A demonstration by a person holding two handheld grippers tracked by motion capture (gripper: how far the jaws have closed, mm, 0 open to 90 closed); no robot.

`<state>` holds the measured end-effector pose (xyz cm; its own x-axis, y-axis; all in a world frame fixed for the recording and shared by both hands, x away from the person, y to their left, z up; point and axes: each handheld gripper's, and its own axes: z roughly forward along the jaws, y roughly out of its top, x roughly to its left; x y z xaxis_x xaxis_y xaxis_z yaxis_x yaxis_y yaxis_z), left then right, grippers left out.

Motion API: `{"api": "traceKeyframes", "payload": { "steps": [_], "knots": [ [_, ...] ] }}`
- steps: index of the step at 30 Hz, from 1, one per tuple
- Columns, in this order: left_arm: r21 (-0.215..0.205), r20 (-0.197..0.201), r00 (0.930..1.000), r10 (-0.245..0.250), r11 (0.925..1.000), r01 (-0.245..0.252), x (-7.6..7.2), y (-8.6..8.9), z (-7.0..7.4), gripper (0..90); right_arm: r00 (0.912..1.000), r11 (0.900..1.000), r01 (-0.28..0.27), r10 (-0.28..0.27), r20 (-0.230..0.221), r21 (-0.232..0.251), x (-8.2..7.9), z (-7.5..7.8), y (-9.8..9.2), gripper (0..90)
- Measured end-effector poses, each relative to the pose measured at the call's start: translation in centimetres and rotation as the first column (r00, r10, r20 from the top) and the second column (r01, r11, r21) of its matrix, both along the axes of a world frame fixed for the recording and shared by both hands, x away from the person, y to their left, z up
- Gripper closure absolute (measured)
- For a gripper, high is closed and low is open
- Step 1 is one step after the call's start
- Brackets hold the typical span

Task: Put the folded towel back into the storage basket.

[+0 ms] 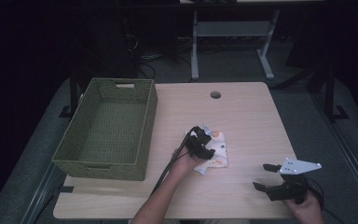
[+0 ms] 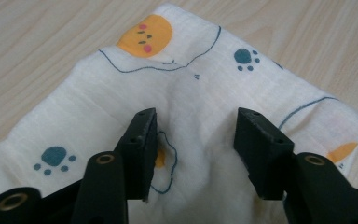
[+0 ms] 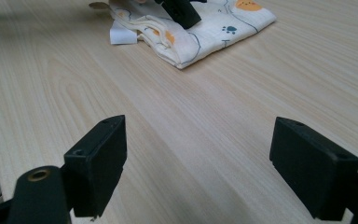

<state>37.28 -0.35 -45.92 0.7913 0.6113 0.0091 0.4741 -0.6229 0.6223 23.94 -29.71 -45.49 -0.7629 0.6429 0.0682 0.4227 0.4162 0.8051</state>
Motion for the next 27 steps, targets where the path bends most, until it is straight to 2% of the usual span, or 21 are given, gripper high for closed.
{"api": "traceKeyframes", "payload": {
  "steps": [10, 13, 15, 16, 17, 18, 20, 27],
  "knots": [
    [-0.003, 0.012, 0.9999, 0.011, 0.9999, -0.011, 0.3, 0.6, 0.0, 66.6, 1.0, 1.0, 0.0, 0.0, -0.001, -0.001, 0.0, 0.0, 0.1, 18.5],
    [-0.011, 0.015, 0.9997, 0.02, 0.9997, -0.02, 0.4, 0.7, 0.0, 73.9, 1.0, 1.0, 0.0, 0.0, -0.001, 0.0, 0.0, 0.0, 0.1, 18.5],
    [-0.022, 0.011, 0.9996, 0.024, 0.9995, -0.024, 0.5, 0.9, -0.1, 77.4, 1.0, 1.0, 0.0, 0.0, 0.0, 0.0, 0.0, 0.0, 0.1, 18.5],
    [-0.037, -0.009, 0.9993, 0.038, 0.9986, -0.038, 0.6, 1.1, -0.1, 78.8, 1.0, 1.0, 0.0, 0.0, 0.0, 0.0, 0.0, 0.0, 0.0, 18.5],
    [-0.072, -0.04, 0.9979, 0.051, 0.996, -0.054, 0.9, 1.6, -0.1, 79.9, 1.0, 1.0, 0.0, 0.0, 0.001, -0.001, 0.0, 0.0, 0.0, 18.5],
    [-0.092, -0.053, 0.997, 0.056, 0.9939, -0.061, 1.0, 1.8, -0.2, 80.7, 1.0, 1.0, 0.001, -0.001, 0.001, 0.0, 0.0, 0.0, 0.0, 18.5],
    [-0.108, -0.062, 0.9962, 0.061, 0.9918, -0.068, 1.1, 2.1, -0.3, 81.8, 1.0, 1.0, 0.003, -0.003, 0.0, 0.001, 0.0, 0.0, -0.1, 18.5],
    [-0.095, -0.044, 0.9972, 0.061, 0.9933, -0.065, 0.9, 2.0, -0.3, 82.8, 1.0, 1.0, 0.006, -0.006, -0.003, 0.001, 0.0, -0.1, -0.2, 18.5]
  ]
}}
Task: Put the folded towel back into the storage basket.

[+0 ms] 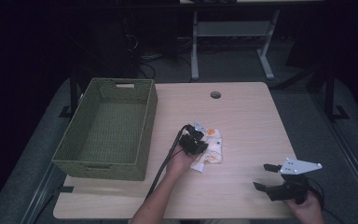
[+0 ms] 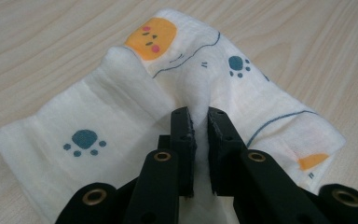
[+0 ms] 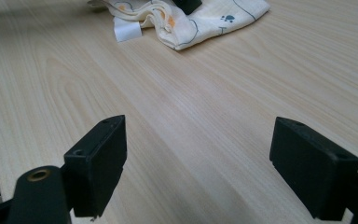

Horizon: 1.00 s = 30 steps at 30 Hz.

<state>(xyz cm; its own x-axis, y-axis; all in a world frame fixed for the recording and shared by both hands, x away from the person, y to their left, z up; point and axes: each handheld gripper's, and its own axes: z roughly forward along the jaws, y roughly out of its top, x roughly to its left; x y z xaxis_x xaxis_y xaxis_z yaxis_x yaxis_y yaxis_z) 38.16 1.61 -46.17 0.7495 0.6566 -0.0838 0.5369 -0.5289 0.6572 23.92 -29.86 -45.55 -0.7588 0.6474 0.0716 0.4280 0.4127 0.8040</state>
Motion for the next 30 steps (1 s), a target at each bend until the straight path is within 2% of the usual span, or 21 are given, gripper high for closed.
{"api": "traceKeyframes", "payload": {
  "steps": [5, 8, 9, 11, 14, 20, 21, 22, 24, 27, 29, 30],
  "knots": [
    [-0.006, -0.013, 0.9999, 0.002, 1.0, -0.002, 0.0, 0.3, 0.3, 83.0, 1.0, 1.0, 0.003, -0.003, 0.0, 0.003, 0.0, 0.0, -0.2, 18.5],
    [-0.044, -0.012, 0.9999, 0.009, 0.999, -0.009, -0.1, 0.8, 0.9, 83.1, 1.0, 1.0, 0.007, -0.007, -0.002, 0.003, 0.0, -0.1, -0.2, 18.5],
    [-0.044, -0.012, 0.9999, 0.009, 0.999, -0.009, -0.1, 0.8, 0.9, 83.1, 1.0, 1.0, 0.007, -0.007, -0.002, 0.003, 0.0, -0.1, -0.2, 18.5],
    [-0.081, -0.005, 0.9999, 0.01, 0.9967, -0.01, -0.3, 1.2, 1.6, 83.1, 1.0, 1.0, 0.005, -0.005, -0.002, 0.002, 0.0, -0.1, -0.1, 18.5],
    [-0.111, 0.0, 1.0, 0.01, 0.9937, -0.01, -0.4, 1.5, 2.2, 83.1, 1.0, 1.0, 0.008, -0.008, -0.001, 0.002, 0.0, -0.1, -0.1, 18.5],
    [-0.179, 0.002, 0.9998, 0.019, 0.9837, -0.018, -0.8, 1.9, 3.3, 83.1, 0.9999, 1.0, 0.014, -0.014, -0.002, 0.005, 0.0, 0.0, -0.3, 18.5],
    [-0.179, 0.002, 0.9998, 0.019, 0.9837, -0.018, -0.8, 1.9, 3.3, 83.1, 0.9999, 1.0, 0.015, -0.015, -0.001, 0.005, 0.0, 0.0, -0.3, 18.5],
    [-0.204, 0.002, 0.9998, 0.019, 0.9788, -0.018, -0.8, 2.1, 3.7, 83.2, 0.9999, 1.0, 0.015, -0.015, -0.002, 0.005, 0.0, 0.0, -0.3, 18.5],
    [-0.228, 0.003, 0.9998, 0.021, 0.9735, -0.019, -0.9, 2.2, 4.0, 83.1, 0.9999, 1.0, 0.015, -0.015, 0.0, 0.006, 0.0, 0.0, -0.4, 18.5],
    [-0.237, 0.004, 0.9999, 0.012, 0.9715, -0.011, -1.0, 2.3, 4.4, 83.1, 0.9999, 1.0, 0.017, -0.017, 0.0, 0.006, 0.0, 0.0, -0.4, 18.5],
    [-0.271, 0.003, 1.0, 0.008, 0.9625, -0.006, -1.2, 2.4, 4.9, 83.1, 0.9998, 1.0, 0.019, -0.019, 0.0, 0.007, 0.0, 0.0, -0.5, 18.5],
    [-0.271, 0.003, 1.0, 0.008, 0.9625, -0.006, -1.2, 2.4, 4.9, 83.1, 0.9998, 1.0, 0.02, -0.02, 0.0, 0.007, 0.0, 0.0, -0.5, 18.5]
  ]
}}
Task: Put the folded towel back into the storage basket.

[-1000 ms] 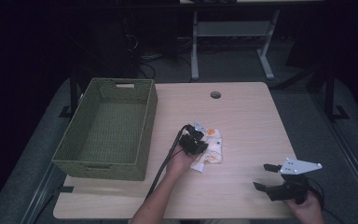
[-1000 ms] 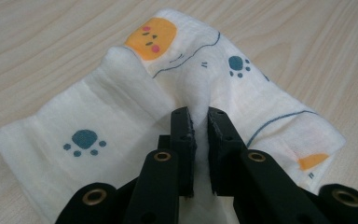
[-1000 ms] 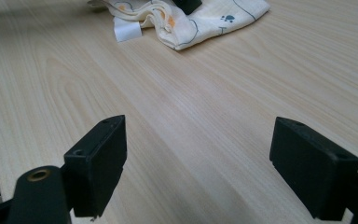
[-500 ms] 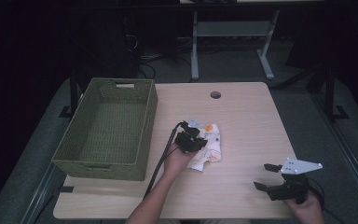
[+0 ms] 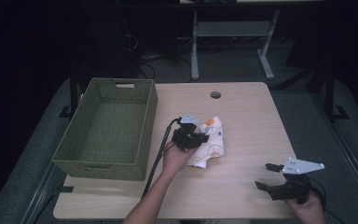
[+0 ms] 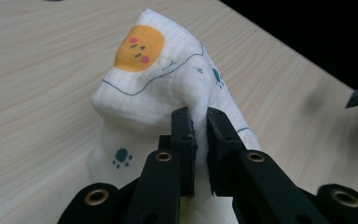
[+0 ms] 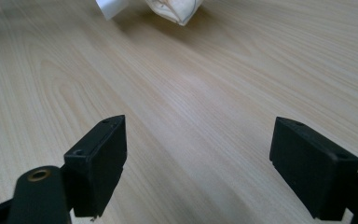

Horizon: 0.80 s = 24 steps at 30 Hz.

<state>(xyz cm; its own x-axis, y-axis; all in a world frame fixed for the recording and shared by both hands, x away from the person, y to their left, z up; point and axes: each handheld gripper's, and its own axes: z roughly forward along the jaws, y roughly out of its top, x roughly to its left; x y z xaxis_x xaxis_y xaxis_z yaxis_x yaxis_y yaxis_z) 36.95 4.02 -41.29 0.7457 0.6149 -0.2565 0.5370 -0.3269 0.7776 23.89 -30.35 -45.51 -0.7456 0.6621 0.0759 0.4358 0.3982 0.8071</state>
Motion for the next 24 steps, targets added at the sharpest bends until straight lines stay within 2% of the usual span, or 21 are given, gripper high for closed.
{"api": "traceKeyframes", "payload": {
  "steps": [2, 7, 9, 13, 15, 24],
  "knots": [
    [-0.025, 0.0, 1.0, -0.01, 0.9997, 0.01, -0.1, 0.1, 0.5, 83.1, 1.0, 1.0, 0.002, -0.002, -0.001, 0.003, 0.0, 0.0, 0.0, 18.5],
    [-0.035, 0.006, 0.9998, -0.019, 0.9992, 0.019, -0.3, 0.2, 1.1, 83.1, 1.0, 1.0, 0.003, -0.003, -0.002, 0.001, 0.0, 0.0, -0.1, 18.5],
    [-0.064, -0.002, 0.9997, -0.023, 0.9977, 0.023, -0.5, 0.3, 1.4, 83.1, 1.0, 1.0, 0.003, -0.003, -0.001, 0.0, 0.0, 0.0, -0.1, 18.5],
    [-0.075, 0.0, 0.9996, -0.029, 0.9968, 0.029, -0.6, 0.5, 1.9, 83.1, 1.0, 1.0, 0.003, -0.003, -0.001, 0.001, 0.1, 0.0, -0.1, 18.5],
    [-0.103, -0.005, 0.9994, -0.034, 0.9941, 0.033, -0.7, 0.7, 2.4, 83.1, 1.0, 1.0, 0.004, -0.004, -0.001, 0.001, 0.1, 0.0, -0.1, 18.5],
    [-0.133, 0.008, 0.9988, -0.048, 0.99, 0.048, -1.0, 1.1, 3.8, 83.1, 1.0, 1.0, 0.009, -0.009, -0.004, 0.001, 0.1, 0.0, -0.2, 18.5]
  ]
}}
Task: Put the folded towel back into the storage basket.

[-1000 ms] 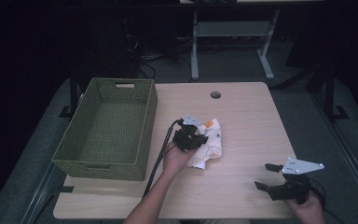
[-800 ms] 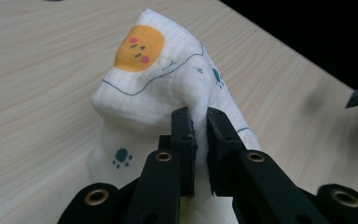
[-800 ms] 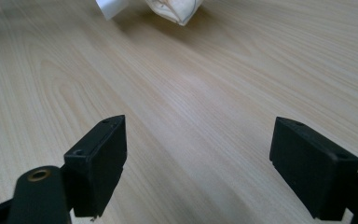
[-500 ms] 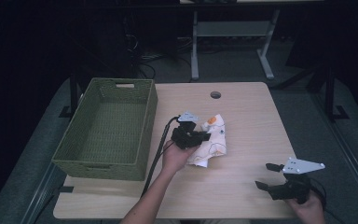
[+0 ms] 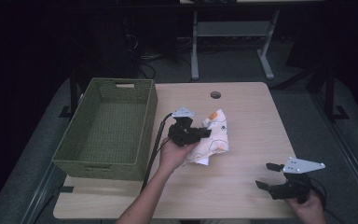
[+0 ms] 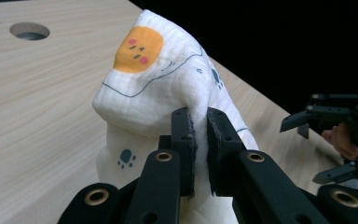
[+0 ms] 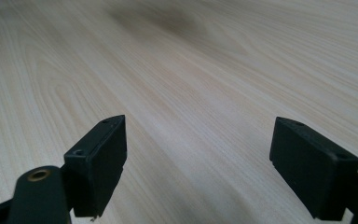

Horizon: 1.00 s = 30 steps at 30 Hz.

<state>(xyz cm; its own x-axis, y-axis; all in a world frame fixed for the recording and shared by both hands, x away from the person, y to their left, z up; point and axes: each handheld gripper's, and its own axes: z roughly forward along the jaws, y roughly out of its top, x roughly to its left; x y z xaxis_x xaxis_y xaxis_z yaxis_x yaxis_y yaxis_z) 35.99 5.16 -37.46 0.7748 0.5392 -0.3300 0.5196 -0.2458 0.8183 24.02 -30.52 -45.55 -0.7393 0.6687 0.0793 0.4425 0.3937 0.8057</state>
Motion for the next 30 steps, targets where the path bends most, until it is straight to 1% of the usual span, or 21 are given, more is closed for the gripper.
{"api": "traceKeyframes", "payload": {
  "steps": [1, 4, 10, 14, 16, 17, 18, 19, 23, 25, 30],
  "knots": [
    [-0.011, -0.012, 0.9998, -0.015, 0.9998, 0.015, 0.0, 0.1, 0.2, 83.1, 1.0, 1.0, 0.001, -0.001, -0.001, 0.001, 0.0, 0.0, 0.0, 18.5],
    [-0.003, -0.01, 0.9998, -0.018, 0.9998, 0.018, 0.0, 0.2, 0.5, 83.1, 1.0, 1.0, 0.001, -0.001, -0.001, 0.0, 0.0, 0.0, -0.1, 18.5],
    [-0.028, -0.021, 0.9993, -0.03, 0.9992, 0.029, 0.0, 0.8, 1.3, 83.1, 1.0, 1.0, 0.005, -0.005, 0.0, 0.001, 0.0, 0.0, -0.2, 18.5],
    [-0.032, -0.018, 0.9989, -0.044, 0.9985, 0.044, -0.1, 1.2, 2.1, 83.1, 1.0, 1.0, 0.006, -0.006, -0.002, 0.007, 0.1, 0.0, -0.3, 18.5],
    [-0.04, -0.019, 0.9989, -0.044, 0.9983, 0.043, -0.2, 1.4, 2.4, 83.1, 1.0, 1.0, 0.007, -0.007, -0.001, 0.006, 0.1, 0.0, -0.3, 18.5],
    [-0.046, -0.019, 0.9988, -0.045, 0.998, 0.044, -0.3, 1.7, 2.8, 83.1, 1.0, 1.0, 0.007, -0.007, -0.001, 0.005, 0.1, 0.0, -0.3, 18.5],
    [-0.046, -0.019, 0.9988, -0.045, 0.998, 0.044, -0.3, 1.7, 2.8, 83.1, 1.0, 1.0, 0.007, -0.007, -0.001, 0.005, 0.1, 0.0, -0.3, 18.5],
    [-0.055, -0.019, 0.9988, -0.045, 0.9975, 0.044, -0.3, 2.1, 3.2, 83.1, 1.0, 1.0, 0.008, -0.008, -0.002, 0.005, 0.1, 0.0, -0.3, 18.5],
    [-0.057, -0.013, 0.9988, -0.048, 0.9973, 0.047, -0.4, 2.5, 3.8, 83.1, 1.0, 1.0, 0.008, -0.008, 0.0, 0.004, 0.2, 0.0, -0.2, 18.5],
    [-0.071, -0.017, 0.9987, -0.047, 0.9964, 0.046, -0.4, 2.9, 4.0, 83.1, 1.0, 1.0, 0.006, -0.006, 0.002, 0.005, 0.2, 0.0, -0.2, 18.5],
    [-0.068, -0.021, 0.999, -0.039, 0.997, 0.037, -0.4, 3.8, 4.4, 83.1, 0.9999, 1.0, 0.01, -0.01, -0.001, 0.005, 0.3, 0.0, -0.3, 18.5]
  ]
}}
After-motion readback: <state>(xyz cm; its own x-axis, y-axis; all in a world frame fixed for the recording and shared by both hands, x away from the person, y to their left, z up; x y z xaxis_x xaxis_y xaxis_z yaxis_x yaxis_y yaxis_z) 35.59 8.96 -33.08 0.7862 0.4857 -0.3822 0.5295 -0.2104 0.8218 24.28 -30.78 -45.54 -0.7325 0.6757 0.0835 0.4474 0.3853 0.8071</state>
